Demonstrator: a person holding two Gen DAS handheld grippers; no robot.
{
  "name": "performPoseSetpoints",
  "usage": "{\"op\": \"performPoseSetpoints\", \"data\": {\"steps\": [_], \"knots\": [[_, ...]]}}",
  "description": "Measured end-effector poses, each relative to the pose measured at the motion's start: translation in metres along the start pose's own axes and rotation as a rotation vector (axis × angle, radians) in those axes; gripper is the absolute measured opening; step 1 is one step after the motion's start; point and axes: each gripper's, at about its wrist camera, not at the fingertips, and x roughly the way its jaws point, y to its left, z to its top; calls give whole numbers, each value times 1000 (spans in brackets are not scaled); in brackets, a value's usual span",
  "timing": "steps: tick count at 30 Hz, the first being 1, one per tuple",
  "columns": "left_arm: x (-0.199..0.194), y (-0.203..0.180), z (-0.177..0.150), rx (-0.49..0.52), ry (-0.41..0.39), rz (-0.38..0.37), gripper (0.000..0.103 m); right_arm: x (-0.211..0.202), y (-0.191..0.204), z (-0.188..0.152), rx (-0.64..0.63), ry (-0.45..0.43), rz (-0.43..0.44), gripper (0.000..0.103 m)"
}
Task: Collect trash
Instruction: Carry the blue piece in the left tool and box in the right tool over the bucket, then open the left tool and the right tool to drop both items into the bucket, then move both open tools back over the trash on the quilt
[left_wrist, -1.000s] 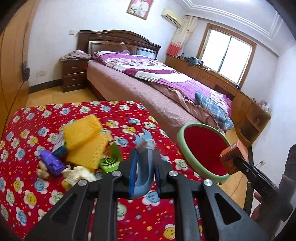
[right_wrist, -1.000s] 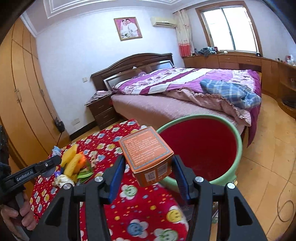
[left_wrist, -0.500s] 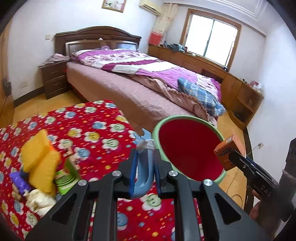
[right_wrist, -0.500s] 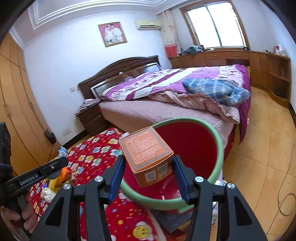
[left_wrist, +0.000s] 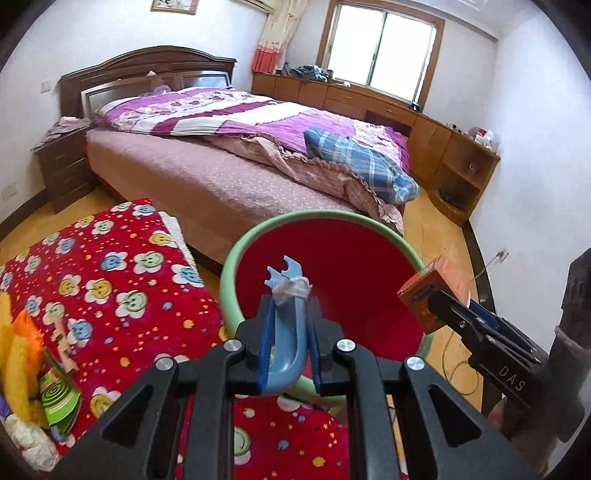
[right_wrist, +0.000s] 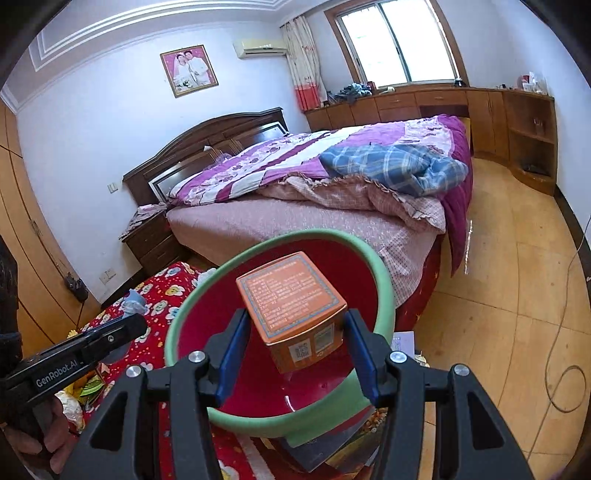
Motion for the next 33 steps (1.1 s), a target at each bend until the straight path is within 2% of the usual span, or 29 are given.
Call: {"op": "performPoseSetpoints", "data": {"steps": [5,7,9,11,23,33], "knots": [[14,-4,-3,16,34,-19,18,12,-5,-3,12,25,2,58],[19,-5,-4,19,52,-13,26,16,-8,-3,24,33,17,60],[23,-3,-6,14,54,-6,35,18,-9,-3,38,50,29,67],[25,-2,-7,8,59,-5,37,18,-8,-4,38,45,32,68],[7,14,-9,-48,48,16,38,11,-3,-9,33,34,37,69],[-17,28,-21,-93,58,44,38,2,15,-16,16,46,61,71]]}}
